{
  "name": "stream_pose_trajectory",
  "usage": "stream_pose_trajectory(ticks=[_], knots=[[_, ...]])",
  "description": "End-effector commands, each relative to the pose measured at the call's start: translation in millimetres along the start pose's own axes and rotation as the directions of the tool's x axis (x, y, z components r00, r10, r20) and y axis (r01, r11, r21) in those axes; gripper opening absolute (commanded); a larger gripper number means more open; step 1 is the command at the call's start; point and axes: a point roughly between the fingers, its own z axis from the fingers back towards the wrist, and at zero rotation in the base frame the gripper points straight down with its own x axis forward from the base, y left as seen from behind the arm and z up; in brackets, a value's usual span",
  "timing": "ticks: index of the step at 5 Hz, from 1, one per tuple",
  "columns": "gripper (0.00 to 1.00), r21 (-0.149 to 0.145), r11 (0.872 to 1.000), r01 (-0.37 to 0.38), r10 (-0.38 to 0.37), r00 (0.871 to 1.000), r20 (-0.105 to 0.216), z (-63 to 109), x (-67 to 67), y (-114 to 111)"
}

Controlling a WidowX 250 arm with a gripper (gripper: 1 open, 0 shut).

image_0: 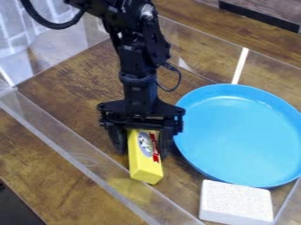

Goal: Put the yellow block in the blue tray

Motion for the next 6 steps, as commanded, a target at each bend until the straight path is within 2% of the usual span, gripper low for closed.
stream_pose_trajectory(ticks=[1,2,4,6], knots=[[1.00,-0.021,1.000,-0.011,0.012,0.999,0.035,8.3,8.9,-6.9],[1.00,-0.021,1.000,-0.001,0.002,0.999,0.032,7.6,5.9,-13.8],[1.00,-0.025,0.995,-0.096,0.097,0.994,0.041,7.6,18.4,-18.8],[1.00,-0.027,0.994,-0.101,0.102,0.994,0.036,6.7,28.9,-22.9]])
